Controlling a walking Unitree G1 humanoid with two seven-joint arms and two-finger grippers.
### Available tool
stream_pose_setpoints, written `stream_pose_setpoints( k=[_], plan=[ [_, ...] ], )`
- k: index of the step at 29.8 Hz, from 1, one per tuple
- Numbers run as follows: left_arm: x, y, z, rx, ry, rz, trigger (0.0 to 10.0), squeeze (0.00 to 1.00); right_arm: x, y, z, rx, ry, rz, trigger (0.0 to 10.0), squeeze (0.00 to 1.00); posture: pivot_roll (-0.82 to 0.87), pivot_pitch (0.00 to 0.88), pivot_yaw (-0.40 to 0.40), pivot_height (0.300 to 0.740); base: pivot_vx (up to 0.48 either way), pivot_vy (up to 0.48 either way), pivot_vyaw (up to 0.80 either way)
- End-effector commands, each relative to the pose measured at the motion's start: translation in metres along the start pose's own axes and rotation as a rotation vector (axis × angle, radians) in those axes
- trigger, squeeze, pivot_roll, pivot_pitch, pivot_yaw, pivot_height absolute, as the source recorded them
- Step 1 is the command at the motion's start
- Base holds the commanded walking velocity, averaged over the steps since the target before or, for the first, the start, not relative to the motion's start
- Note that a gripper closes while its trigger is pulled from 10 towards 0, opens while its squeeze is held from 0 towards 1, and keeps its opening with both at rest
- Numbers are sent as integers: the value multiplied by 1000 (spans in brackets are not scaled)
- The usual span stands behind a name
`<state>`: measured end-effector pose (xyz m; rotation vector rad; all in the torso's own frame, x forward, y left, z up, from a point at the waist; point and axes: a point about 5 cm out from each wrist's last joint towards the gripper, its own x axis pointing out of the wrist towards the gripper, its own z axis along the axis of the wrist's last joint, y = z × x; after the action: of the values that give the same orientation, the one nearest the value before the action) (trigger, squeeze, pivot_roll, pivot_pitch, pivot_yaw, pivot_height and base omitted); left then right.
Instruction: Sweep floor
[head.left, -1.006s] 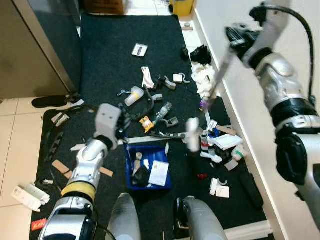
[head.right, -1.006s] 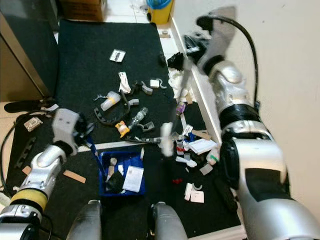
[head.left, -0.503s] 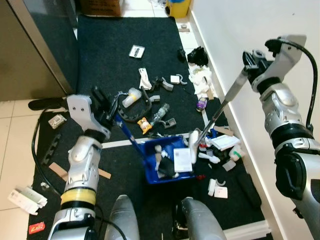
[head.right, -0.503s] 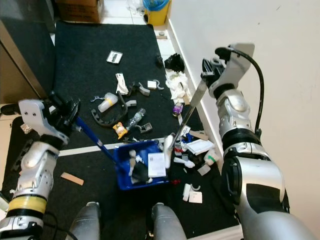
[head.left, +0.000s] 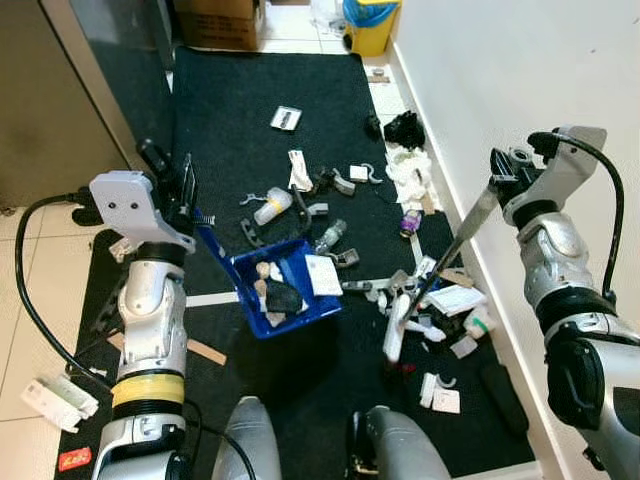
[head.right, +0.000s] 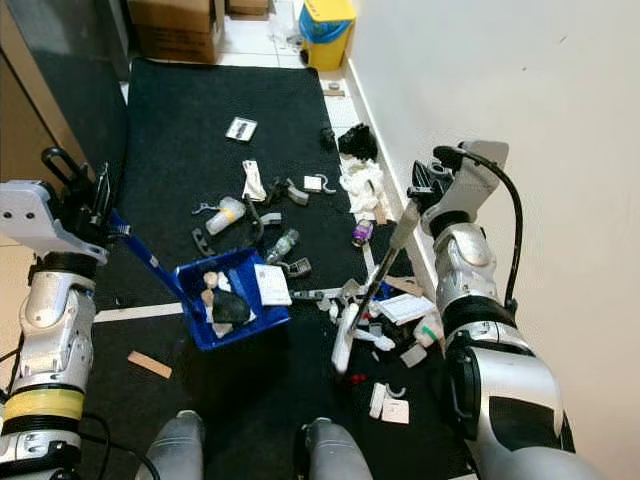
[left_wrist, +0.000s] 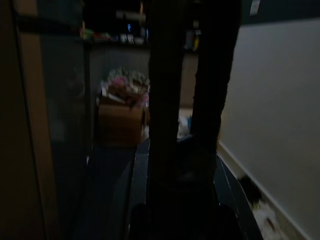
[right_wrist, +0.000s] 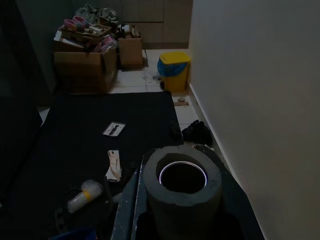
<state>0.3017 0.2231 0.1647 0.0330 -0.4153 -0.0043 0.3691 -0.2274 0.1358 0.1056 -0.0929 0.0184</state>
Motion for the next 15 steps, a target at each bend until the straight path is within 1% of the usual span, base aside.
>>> stream_pose_setpoints(
  k=[1,2,6,7,10,11,13,14,15],
  plan=[
    [7,-3,15,-41,-92,37,10000,0,-1,-7,5,-19,-29,-19,10000,0,148,0,-124,740,0,0,0],
    [12,-1,27,-70,-146,69,10000,0,-2,-7,3,-22,-17,-14,10000,0,152,0,-130,740,0,0,0],
    [14,4,27,-82,-149,103,10000,0,-3,-2,-3,-17,4,-4,10000,0,150,0,-140,740,0,0,0],
    [15,4,37,-72,-195,107,10000,0,-4,0,-7,-21,15,-1,10000,0,153,0,-143,740,0,0,0],
    [17,5,44,-65,-226,119,10000,0,-5,1,-8,-19,18,2,10000,0,167,0,-153,740,0,0,0],
    [18,11,37,-46,-193,139,10000,0,-5,3,-10,-15,25,7,10000,0,163,0,-155,740,0,0,0],
    [17,13,33,-39,-175,144,10000,0,-5,4,-11,-14,29,10,10000,0,163,0,-155,740,0,0,0],
    [18,10,36,-25,-183,107,10000,0,-5,7,-12,-24,36,22,10000,0,153,0,-151,740,0,0,0],
    [18,10,36,-25,-183,107,10000,0,-5,7,-12,-24,36,22,10000,0,153,0,-151,740,0,0,0]
  ],
)
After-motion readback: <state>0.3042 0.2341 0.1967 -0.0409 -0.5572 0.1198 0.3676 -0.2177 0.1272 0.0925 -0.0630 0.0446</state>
